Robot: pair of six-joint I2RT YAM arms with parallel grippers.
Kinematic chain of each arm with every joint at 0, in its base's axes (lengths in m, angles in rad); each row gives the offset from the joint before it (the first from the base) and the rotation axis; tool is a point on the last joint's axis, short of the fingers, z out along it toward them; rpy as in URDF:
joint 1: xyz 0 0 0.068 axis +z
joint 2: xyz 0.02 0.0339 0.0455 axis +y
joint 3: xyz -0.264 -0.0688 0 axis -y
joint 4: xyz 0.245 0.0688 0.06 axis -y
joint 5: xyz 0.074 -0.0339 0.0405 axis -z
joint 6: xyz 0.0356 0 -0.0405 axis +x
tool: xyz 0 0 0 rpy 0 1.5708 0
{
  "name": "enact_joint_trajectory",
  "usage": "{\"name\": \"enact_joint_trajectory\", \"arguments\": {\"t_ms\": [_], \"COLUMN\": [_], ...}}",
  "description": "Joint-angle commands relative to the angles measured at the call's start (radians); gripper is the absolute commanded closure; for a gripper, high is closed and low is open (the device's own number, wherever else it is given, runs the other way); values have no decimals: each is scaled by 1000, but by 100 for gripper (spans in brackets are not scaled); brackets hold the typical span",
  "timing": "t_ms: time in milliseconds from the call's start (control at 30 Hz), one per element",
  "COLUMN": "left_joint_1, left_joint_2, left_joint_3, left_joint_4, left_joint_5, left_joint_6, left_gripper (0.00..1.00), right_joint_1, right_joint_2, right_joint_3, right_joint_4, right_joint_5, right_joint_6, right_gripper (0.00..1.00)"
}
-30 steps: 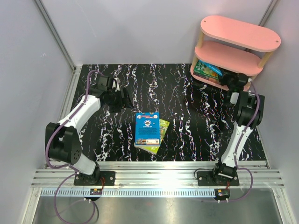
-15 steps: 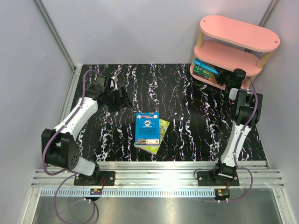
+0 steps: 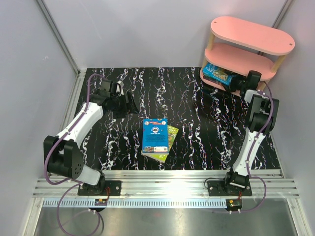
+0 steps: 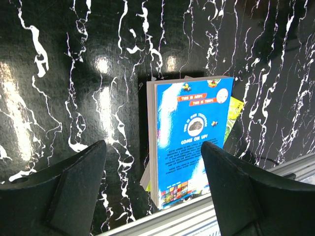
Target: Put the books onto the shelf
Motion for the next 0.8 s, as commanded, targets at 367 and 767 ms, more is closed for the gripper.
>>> {"name": "enact_joint_trajectory", "arguments": {"t_ms": [367, 767], "left_joint_1": [-1, -18], "left_joint_2": [-6, -37], "left_joint_3": [51, 25], "left_joint_4": [-19, -2], "left_joint_5": [-36, -59], "left_joint_6": [-7, -44], "left_gripper": [20, 20], "right_joint_1": [-12, -22], "right_joint_2": [-90, -159], "right_joint_3": [-86, -179], "right_joint_4": [128, 155], "right_joint_5": [-187, -261], "right_joint_6": [18, 8], "right_gripper": [10, 57]}}
